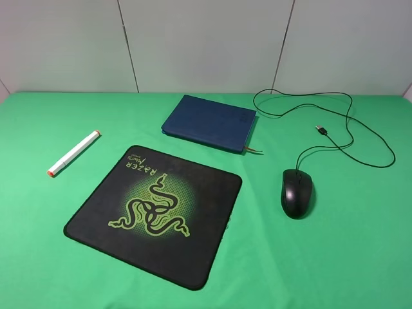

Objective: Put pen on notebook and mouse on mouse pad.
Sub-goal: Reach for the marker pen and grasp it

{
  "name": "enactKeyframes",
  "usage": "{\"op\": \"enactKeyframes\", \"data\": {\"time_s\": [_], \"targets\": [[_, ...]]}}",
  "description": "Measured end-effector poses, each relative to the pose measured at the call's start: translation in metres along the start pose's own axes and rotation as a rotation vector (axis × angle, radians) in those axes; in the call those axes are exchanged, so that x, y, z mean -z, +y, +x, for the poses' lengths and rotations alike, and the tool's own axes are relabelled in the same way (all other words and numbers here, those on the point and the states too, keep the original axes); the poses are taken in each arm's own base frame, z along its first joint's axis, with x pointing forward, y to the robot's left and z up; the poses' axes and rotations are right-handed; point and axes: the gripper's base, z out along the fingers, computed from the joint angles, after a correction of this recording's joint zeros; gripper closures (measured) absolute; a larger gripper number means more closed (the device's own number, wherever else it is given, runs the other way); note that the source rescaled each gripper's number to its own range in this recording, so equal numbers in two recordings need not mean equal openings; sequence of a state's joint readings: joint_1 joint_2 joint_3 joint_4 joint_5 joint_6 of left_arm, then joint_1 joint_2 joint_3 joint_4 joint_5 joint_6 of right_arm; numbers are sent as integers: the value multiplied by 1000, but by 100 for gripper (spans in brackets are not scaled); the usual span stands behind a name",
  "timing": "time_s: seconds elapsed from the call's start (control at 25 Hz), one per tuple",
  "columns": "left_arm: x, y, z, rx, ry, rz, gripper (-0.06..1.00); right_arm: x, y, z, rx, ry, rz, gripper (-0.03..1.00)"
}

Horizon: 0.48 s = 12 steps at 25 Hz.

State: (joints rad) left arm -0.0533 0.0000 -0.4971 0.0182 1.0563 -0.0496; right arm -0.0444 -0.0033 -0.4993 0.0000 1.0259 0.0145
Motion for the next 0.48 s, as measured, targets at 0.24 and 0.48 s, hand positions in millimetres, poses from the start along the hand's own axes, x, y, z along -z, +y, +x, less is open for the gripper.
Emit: {"op": "enactKeyframes", "data": {"time_s": [0.24,0.48], "targets": [[-1,-1,-32,36,82,-5,-5,0,0,0,0,0,0,-3],[-18,-4,-81,24,224,-13,-5,0,0,0,0,0,0,-3]]}}
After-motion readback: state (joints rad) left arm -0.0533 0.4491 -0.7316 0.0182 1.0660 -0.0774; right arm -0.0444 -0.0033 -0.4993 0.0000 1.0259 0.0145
